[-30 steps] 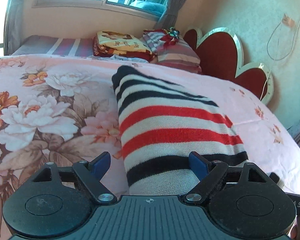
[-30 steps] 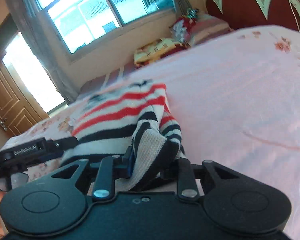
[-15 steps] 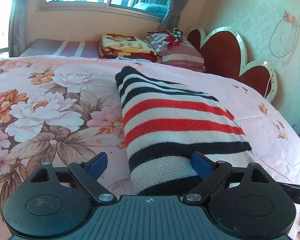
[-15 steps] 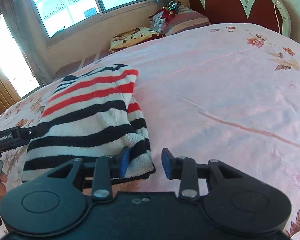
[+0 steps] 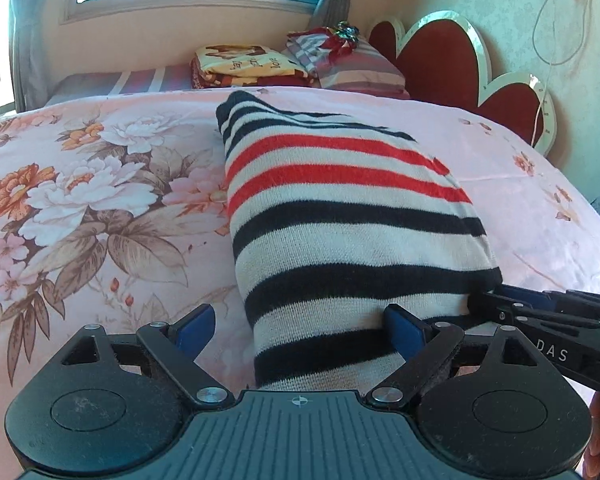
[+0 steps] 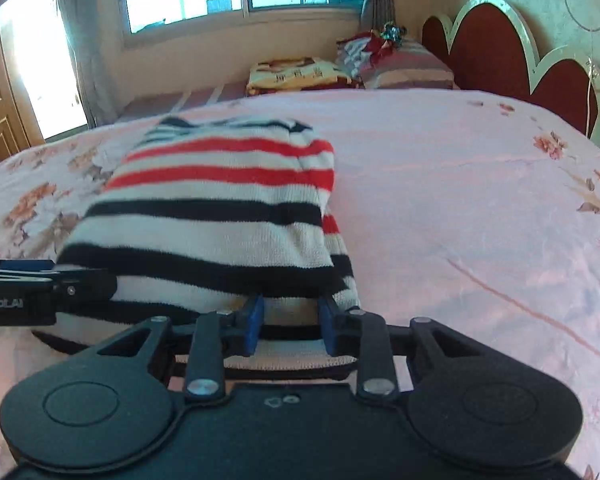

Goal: Fold small clothes
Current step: 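Open both grippers and release the folded sweater strip, then press and straighten the folded sweater strip with both grippers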

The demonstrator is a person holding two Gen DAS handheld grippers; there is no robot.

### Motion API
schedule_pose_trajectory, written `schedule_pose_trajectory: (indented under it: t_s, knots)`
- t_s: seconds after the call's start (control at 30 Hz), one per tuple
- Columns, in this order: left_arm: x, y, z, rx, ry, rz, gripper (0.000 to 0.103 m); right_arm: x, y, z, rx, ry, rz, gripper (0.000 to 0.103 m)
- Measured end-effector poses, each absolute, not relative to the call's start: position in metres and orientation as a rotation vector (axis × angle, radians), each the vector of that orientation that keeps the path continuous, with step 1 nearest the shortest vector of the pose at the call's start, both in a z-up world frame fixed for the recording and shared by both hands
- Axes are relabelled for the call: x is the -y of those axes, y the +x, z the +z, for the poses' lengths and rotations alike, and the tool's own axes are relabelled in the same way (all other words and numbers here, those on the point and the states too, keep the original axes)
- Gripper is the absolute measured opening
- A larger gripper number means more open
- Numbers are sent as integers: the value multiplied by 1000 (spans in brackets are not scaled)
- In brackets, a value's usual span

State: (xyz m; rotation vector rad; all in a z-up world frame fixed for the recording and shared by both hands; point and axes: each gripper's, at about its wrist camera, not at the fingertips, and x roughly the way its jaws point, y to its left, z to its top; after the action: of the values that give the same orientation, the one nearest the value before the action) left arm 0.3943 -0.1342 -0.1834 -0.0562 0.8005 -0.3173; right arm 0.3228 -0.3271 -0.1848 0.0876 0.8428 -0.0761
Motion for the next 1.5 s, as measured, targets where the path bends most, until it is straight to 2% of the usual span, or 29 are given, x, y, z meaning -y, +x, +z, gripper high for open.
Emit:
schedule_pose_trajectory:
  t_s: [0.2, 0.33, 0.4, 0.7, 0.87, 1.03, 1.13, 1.23, 1.33, 1.4, 1.5]
  knots:
    - [133, 392, -190, -823, -78, -310, 90, 314, 325, -182, -867, 18, -94, 30]
    - [130, 382, -175, -792, -58, -328, 90, 316, 328, -169, -909, 65, -92, 32]
    - [126, 379, -161, -756, -64, -337, 90, 317, 323, -153, -860, 66, -69, 36]
    - [136, 449, -105, -682, -91, -254, 90, 339, 381, -113, -730, 41, 25, 37]
    - [154, 494, -124, -723, -104, -214, 90, 352, 433, -126, -742, 19, 61, 37]
    - [166, 526, -179, -837, -53, -157, 90, 349, 466, -162, -786, -6, 80, 36]
    - [146, 525, -200, -860, -236, -136, 96, 342, 476, -198, -844, -53, 128, 41]
    - [151, 521, -195, -842, -197, -132, 96, 330, 468, -200, -787, -154, 153, 42]
    - [151, 517, -179, -768, -198, -111, 96, 350, 470, -182, -736, -24, 175, 38]
    - [154, 526, -172, -748, -188, -100, 96, 357, 474, -170, -686, 9, 177, 40]
    - [158, 553, -173, -776, -154, -78, 96, 345, 493, -177, -714, -77, 204, 38]
